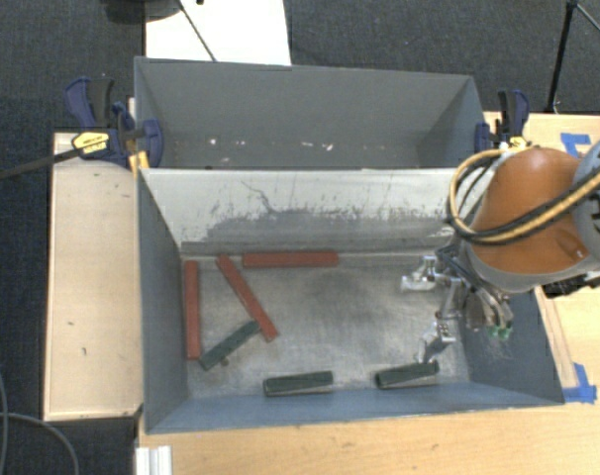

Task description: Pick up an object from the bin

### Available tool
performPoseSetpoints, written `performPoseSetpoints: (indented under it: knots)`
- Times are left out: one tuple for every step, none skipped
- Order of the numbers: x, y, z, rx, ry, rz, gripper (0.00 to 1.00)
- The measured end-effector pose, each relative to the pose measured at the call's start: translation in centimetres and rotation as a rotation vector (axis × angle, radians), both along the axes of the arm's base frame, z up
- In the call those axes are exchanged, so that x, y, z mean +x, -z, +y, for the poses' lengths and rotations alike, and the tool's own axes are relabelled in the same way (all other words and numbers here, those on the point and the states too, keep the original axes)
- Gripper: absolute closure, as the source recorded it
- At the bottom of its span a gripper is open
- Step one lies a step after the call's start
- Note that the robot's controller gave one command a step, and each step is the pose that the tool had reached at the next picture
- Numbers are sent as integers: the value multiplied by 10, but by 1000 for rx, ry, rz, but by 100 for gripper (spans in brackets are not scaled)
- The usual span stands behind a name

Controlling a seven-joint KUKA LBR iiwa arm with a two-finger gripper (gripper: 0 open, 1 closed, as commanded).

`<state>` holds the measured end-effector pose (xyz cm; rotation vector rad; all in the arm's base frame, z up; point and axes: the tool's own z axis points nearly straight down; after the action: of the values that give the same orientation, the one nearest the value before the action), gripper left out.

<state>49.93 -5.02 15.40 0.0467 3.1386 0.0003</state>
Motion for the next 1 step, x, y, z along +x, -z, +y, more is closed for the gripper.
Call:
performPoseSetpoints:
  knots:
    - [-18, 24, -10, 0, -112, 0, 0]
